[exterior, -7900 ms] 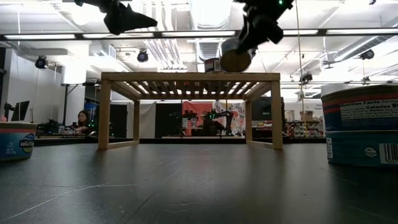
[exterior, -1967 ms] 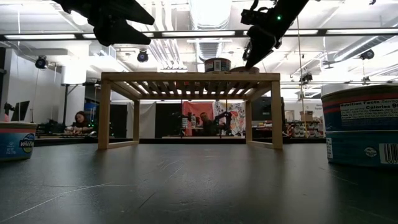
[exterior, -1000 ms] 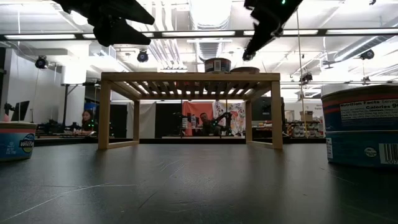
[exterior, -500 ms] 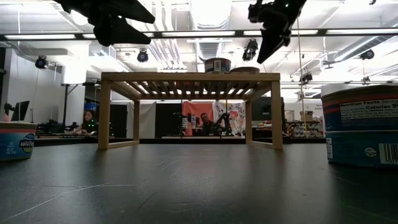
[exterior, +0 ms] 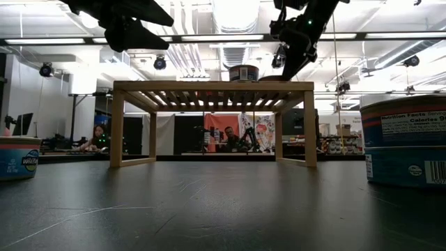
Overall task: Stack canned seafood by type on shelf
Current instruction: Put the blue and pink tuna can on the shelf
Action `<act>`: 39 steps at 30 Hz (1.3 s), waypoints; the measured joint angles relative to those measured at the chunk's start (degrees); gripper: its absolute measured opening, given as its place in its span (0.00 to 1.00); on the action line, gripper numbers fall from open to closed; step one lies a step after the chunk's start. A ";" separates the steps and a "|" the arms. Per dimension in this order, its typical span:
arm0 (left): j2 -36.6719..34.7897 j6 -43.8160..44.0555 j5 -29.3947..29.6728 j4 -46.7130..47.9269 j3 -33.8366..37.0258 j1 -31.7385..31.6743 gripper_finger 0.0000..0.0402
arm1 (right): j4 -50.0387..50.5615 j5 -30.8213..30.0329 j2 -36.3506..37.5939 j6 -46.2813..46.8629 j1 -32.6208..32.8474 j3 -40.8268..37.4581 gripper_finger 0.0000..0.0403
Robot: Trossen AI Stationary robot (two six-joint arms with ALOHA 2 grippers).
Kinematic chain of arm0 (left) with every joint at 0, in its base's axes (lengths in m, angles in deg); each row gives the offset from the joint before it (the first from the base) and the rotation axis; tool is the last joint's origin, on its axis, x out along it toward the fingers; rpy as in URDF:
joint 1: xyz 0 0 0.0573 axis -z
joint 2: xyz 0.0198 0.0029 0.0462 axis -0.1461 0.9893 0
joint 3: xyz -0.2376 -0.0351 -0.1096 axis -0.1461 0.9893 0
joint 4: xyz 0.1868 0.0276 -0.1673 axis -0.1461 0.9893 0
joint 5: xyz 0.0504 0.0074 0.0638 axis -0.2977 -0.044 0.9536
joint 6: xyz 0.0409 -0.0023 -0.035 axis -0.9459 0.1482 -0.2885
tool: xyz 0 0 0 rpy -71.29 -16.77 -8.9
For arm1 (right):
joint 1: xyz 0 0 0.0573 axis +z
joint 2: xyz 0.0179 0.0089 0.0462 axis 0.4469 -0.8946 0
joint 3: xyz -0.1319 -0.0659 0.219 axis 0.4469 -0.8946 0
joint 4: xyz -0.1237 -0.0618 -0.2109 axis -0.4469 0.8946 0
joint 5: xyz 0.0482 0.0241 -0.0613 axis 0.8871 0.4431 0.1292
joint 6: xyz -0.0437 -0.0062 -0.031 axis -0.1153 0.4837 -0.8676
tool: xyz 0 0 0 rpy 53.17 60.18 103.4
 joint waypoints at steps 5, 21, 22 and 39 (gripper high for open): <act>0.00 0.00 0.00 0.02 0.00 0.00 0.83 | -0.02 0.00 0.00 -0.86 -0.61 0.00 0.03; 0.00 -0.02 0.00 0.04 0.00 0.00 0.83 | -0.81 -0.04 0.00 -3.67 -0.77 0.00 0.03; 0.00 -0.02 0.00 0.04 0.00 0.00 0.83 | -0.85 -0.02 0.00 -3.82 -0.77 0.00 0.03; 0.00 0.13 0.00 -0.49 0.00 0.00 0.83 | 8.11 1.37 -0.31 1.41 -4.23 3.08 0.03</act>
